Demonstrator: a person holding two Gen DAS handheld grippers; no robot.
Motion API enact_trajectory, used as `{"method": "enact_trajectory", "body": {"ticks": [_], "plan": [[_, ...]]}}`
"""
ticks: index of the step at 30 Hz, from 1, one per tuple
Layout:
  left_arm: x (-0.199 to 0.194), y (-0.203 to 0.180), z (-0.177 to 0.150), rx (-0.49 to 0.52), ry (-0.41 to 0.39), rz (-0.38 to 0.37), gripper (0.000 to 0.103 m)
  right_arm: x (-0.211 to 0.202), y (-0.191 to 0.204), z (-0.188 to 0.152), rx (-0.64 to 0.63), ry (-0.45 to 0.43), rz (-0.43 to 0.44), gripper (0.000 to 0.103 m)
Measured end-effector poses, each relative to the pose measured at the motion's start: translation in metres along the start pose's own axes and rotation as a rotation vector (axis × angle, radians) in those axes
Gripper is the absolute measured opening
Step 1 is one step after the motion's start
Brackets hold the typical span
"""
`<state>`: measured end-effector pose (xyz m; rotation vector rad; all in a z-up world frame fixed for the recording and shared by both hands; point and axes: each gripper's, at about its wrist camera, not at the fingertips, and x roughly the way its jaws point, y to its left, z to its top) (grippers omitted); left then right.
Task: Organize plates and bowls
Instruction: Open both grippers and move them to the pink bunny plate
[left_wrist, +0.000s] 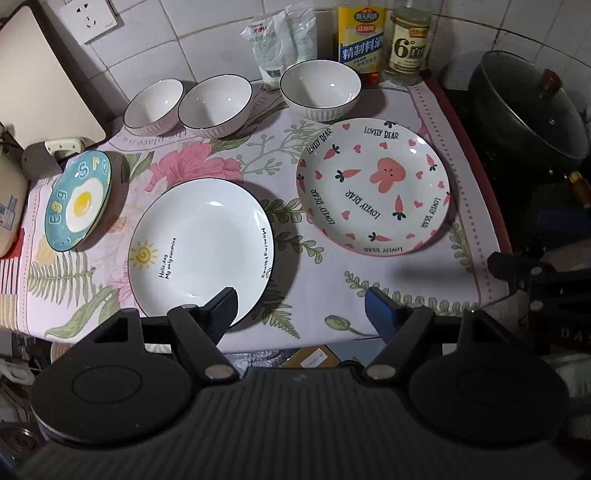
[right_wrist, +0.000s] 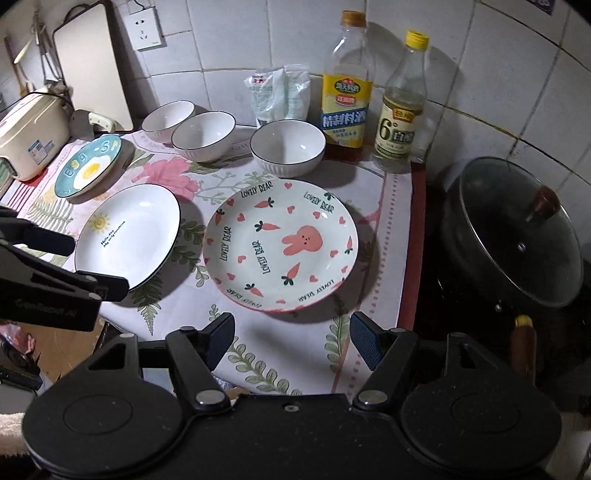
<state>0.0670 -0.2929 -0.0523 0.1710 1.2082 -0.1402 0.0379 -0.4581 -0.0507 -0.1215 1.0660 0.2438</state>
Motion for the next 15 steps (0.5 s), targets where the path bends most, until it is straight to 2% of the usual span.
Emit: {"method": "enact_trajectory", "body": {"ticks": [5,8,15], "plan": [[0.017,-0.006,0.008,-0.043,0.011,-0.013,0.075,0.014,-0.012,0.004,-0.010,-0.022,0.003,0.074],[0.028,-0.010,0.009,-0.067,-0.001,-0.017,0.075,0.022,-0.021,0.002,0.008,-0.088,0.017,0.073],[0.046,-0.017,0.002,-0.187,-0.106,-0.045,0.075,0.049,-0.042,-0.005,0.103,-0.211,0.058,0.073]]}}
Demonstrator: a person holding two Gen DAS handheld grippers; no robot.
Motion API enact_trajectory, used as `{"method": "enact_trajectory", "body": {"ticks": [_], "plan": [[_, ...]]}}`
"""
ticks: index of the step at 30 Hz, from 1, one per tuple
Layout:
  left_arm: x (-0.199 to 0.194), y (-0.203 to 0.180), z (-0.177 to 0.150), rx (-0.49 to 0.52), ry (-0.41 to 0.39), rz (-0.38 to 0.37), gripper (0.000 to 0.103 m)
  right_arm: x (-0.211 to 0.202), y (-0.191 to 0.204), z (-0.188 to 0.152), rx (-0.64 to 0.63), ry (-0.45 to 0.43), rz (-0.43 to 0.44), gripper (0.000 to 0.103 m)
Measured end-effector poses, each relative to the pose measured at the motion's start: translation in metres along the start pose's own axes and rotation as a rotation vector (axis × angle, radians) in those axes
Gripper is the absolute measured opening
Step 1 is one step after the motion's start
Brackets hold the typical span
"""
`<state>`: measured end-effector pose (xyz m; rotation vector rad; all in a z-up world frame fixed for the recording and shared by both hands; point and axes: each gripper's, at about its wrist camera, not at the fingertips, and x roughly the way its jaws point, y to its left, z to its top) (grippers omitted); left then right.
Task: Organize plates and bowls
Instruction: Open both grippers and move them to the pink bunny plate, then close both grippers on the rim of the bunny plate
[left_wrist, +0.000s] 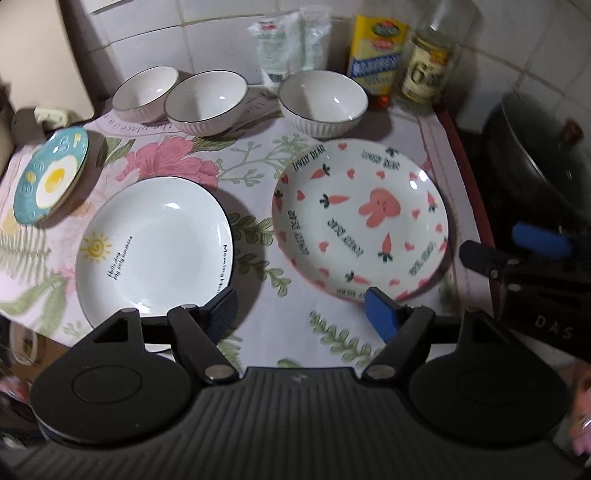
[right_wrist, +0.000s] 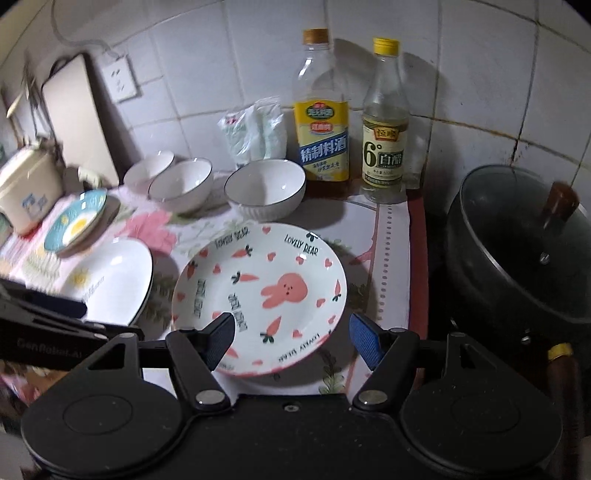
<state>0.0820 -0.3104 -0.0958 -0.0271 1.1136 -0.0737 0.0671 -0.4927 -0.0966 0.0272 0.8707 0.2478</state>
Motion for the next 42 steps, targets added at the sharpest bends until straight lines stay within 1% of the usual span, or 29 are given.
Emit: {"method": "enact_trajectory", "body": {"ticks": [2,4,6,7,9,11,13,14,16,18,20,21,22,23,26,29,31,32,34,36,39,42], "plan": [[0.006,-0.001,-0.004,-0.036,-0.027,-0.003,0.073,0.009,-0.004,-0.003,0.029,-0.020,0.008,0.073],[0.017,-0.001,-0.007,-0.063,-0.034,0.001,0.072,0.018,-0.009,-0.006,0.065,-0.028,0.021,0.073],[0.030,-0.003,-0.010,-0.092,-0.025,0.009,0.071,0.029,-0.015,-0.008,0.109,-0.026,0.032,0.073],[0.036,-0.003,-0.011,-0.111,-0.022,0.004,0.068,0.033,-0.017,-0.009,0.121,-0.030,0.032,0.073],[0.045,-0.003,-0.013,-0.143,-0.039,0.006,0.067,0.043,-0.019,-0.012,0.135,-0.032,0.024,0.073],[0.055,-0.003,-0.014,-0.153,-0.048,0.030,0.067,0.053,-0.024,-0.012,0.153,-0.025,0.019,0.073],[0.064,-0.002,-0.013,-0.165,-0.061,0.033,0.066,0.062,-0.030,-0.012,0.178,-0.015,0.023,0.073],[0.067,-0.001,-0.013,-0.175,-0.071,0.034,0.066,0.067,-0.033,-0.013,0.196,-0.012,0.025,0.071],[0.074,0.000,-0.012,-0.182,-0.088,0.040,0.064,0.076,-0.038,-0.014,0.222,-0.005,0.027,0.063],[0.080,0.000,-0.011,-0.177,-0.094,0.049,0.059,0.084,-0.042,-0.015,0.241,-0.004,0.040,0.060],[0.085,0.000,-0.009,-0.169,-0.089,0.056,0.049,0.089,-0.045,-0.017,0.250,-0.014,0.057,0.059],[0.086,0.000,-0.009,-0.167,-0.084,0.053,0.045,0.090,-0.047,-0.017,0.254,-0.024,0.057,0.059],[0.089,0.000,-0.008,-0.168,-0.076,0.047,0.039,0.092,-0.048,-0.018,0.257,-0.027,0.055,0.059],[0.091,0.000,-0.008,-0.165,-0.068,0.043,0.033,0.095,-0.050,-0.017,0.262,-0.019,0.052,0.059],[0.095,0.000,-0.008,-0.150,-0.062,0.023,0.023,0.102,-0.057,-0.017,0.289,0.009,0.062,0.059],[0.096,-0.001,-0.007,-0.139,-0.054,0.012,0.021,0.107,-0.063,-0.017,0.323,0.031,0.075,0.049],[0.097,0.001,-0.004,-0.145,-0.039,0.005,0.021,0.111,-0.062,-0.016,0.316,0.050,0.083,0.035],[0.098,0.002,-0.002,-0.154,-0.028,0.001,0.021,0.112,-0.062,-0.016,0.310,0.057,0.088,0.030],[0.102,0.004,0.002,-0.171,-0.005,-0.006,0.021,0.114,-0.062,-0.016,0.307,0.063,0.083,0.024],[0.105,0.003,0.005,-0.178,0.011,0.004,0.021,0.115,-0.066,-0.017,0.316,0.072,0.088,0.017],[0.106,0.001,0.006,-0.182,0.016,0.017,0.021,0.116,-0.078,-0.021,0.407,0.087,0.139,0.014],[0.106,0.000,0.006,-0.184,0.017,0.019,0.021,0.117,-0.076,-0.021,0.411,0.084,0.135,0.015]]}}
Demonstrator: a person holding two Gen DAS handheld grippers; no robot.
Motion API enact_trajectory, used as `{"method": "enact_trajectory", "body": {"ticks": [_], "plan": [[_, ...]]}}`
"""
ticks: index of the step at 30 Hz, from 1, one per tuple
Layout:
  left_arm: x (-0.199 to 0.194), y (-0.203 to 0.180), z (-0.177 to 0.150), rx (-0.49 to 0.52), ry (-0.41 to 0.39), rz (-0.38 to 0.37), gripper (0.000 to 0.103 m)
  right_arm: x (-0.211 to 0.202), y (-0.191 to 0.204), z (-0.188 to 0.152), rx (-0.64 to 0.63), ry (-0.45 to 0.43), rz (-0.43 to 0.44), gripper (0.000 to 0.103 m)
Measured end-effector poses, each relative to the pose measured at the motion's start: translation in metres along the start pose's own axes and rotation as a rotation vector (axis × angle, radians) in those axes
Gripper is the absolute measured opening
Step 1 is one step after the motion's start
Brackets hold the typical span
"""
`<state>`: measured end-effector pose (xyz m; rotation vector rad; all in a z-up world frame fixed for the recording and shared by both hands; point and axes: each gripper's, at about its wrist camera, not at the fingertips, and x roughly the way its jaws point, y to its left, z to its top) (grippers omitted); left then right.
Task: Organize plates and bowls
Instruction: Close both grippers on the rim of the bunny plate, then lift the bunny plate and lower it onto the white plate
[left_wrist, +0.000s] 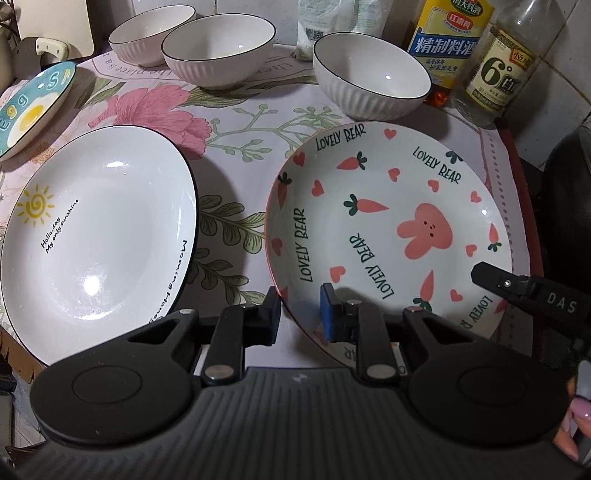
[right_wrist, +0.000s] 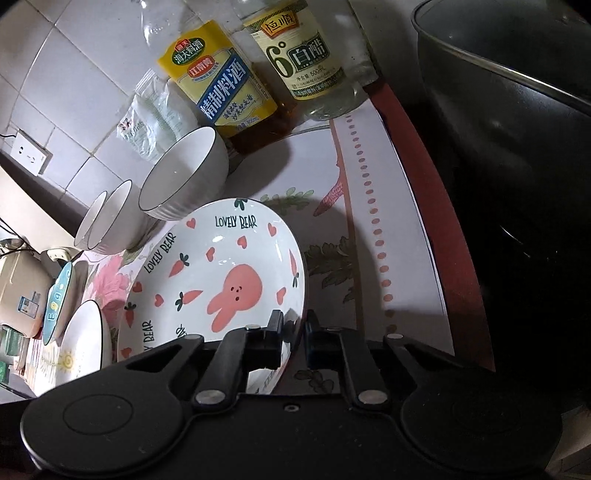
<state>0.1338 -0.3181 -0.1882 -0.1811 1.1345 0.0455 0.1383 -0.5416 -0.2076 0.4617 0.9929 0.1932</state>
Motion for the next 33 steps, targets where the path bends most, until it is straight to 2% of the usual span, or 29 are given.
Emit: {"method": "enact_trajectory", "body": {"ticks": [7,9,13,18,21,30,33], "plan": [[0.001,0.004,0.004,0.006,0.032,-0.021,0.021,0.006,0.000,0.000,0.000,0.011,0.013,0.018],[0.000,0.004,0.008,0.017,0.048,-0.017,0.021,0.005,0.000,0.004,0.012,0.039,0.010,0.017],[-0.008,-0.001,0.010,0.095,0.006,0.027,0.021,-0.002,0.010,0.007,-0.006,0.088,0.008,0.016],[-0.021,0.007,0.014,0.112,-0.007,0.002,0.021,-0.013,0.016,0.011,0.010,0.127,0.013,0.017],[-0.027,0.007,0.010,0.131,-0.007,0.037,0.021,-0.017,0.024,0.009,-0.026,0.151,0.013,0.018],[-0.067,0.027,0.000,0.143,-0.013,-0.009,0.021,-0.048,0.048,-0.004,-0.057,0.144,0.010,0.018],[-0.083,0.036,-0.001,0.140,0.006,-0.027,0.021,-0.063,0.061,-0.007,-0.061,0.142,0.009,0.018]]}}
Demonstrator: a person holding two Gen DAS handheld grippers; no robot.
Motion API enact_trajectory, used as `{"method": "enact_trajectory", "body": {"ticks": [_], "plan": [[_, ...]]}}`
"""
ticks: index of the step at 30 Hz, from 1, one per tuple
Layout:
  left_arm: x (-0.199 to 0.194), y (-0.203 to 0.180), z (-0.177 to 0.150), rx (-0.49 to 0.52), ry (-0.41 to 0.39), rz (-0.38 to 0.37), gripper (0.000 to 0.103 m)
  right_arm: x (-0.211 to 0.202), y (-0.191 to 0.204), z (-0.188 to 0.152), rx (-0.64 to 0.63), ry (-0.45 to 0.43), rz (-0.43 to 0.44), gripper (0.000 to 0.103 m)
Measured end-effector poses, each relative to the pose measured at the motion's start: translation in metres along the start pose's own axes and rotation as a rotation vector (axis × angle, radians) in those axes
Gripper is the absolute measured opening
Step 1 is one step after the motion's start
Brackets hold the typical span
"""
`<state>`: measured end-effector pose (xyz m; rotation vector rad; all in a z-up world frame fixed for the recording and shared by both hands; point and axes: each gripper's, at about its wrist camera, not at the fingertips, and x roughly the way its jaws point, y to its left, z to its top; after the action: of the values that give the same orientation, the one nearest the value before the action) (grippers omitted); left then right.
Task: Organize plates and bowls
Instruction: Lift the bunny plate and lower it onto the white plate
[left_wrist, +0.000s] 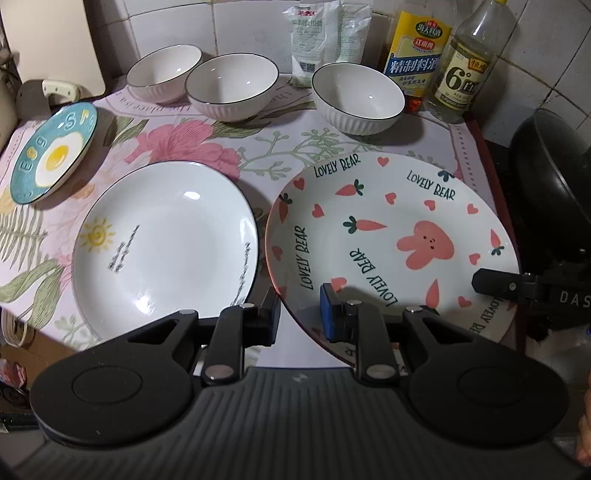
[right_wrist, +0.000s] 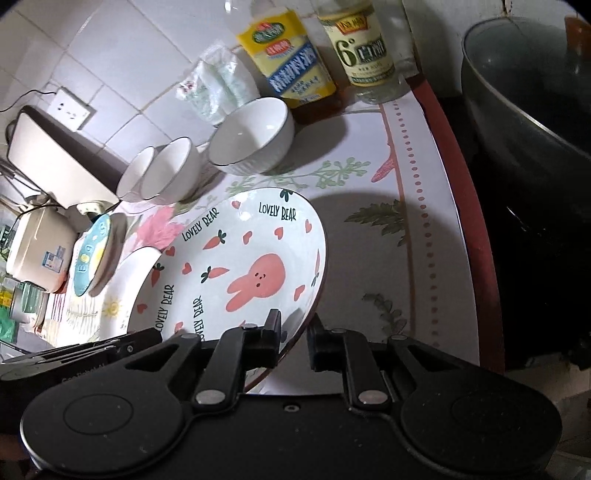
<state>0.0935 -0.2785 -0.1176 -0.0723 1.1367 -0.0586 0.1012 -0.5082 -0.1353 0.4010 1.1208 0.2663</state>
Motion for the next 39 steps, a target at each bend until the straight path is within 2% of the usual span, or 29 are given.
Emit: {"method": "enact_trajectory", "body": {"ticks": [11,22,32,39], "plan": [[-0.056,0.049,-0.017,0.000,-0.035,-0.022,0.021,-0.036,0.063,-0.023,-0.054,-0.012,-0.004,0.019],[-0.080,0.123,-0.038,-0.064,-0.063,-0.029,0.021,-0.032,0.137,-0.051,-0.126,0.005,-0.020,0.021],[-0.072,0.177,-0.042,-0.048,-0.065,-0.024,0.021,-0.005,0.181,-0.064,-0.120,0.014,-0.008,0.022],[-0.048,0.194,-0.039,-0.046,-0.040,-0.033,0.021,0.024,0.186,-0.062,-0.112,0.030,-0.014,0.022]]}}
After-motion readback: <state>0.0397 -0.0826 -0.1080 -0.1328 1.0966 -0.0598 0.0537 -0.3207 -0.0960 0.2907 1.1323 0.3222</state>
